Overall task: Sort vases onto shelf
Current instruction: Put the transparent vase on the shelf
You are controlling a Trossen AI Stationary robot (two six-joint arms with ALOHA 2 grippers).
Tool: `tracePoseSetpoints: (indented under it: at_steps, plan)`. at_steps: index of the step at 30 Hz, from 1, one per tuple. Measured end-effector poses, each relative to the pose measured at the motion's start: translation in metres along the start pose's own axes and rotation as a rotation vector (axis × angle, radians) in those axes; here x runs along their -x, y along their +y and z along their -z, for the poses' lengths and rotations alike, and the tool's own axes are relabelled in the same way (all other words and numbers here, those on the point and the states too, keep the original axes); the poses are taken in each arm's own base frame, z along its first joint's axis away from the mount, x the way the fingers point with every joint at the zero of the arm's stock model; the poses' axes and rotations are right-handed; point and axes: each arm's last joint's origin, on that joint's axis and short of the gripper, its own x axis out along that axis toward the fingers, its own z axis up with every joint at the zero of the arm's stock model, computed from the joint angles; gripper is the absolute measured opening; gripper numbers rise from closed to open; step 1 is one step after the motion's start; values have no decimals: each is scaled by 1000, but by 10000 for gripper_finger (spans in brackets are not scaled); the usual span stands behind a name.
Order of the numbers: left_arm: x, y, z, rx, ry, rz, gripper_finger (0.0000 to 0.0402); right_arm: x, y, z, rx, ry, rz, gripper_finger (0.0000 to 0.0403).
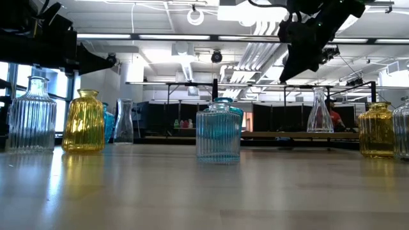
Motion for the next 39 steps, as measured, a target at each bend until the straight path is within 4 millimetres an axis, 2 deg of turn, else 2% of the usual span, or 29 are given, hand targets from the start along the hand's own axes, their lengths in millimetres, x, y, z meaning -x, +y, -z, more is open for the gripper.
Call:
tracePoseSetpoints:
  at_steps: [15,24,39]
  plan:
    - [0,0,0,0,0,0,1,1,0,0,-70,-7,5,0]
    - [0,0,0,0,0,0,1,1,-3,3,-135,10,94,0]
    - [0,0,0,0,0,0,1,-2,-1,6,-252,36,135,0]
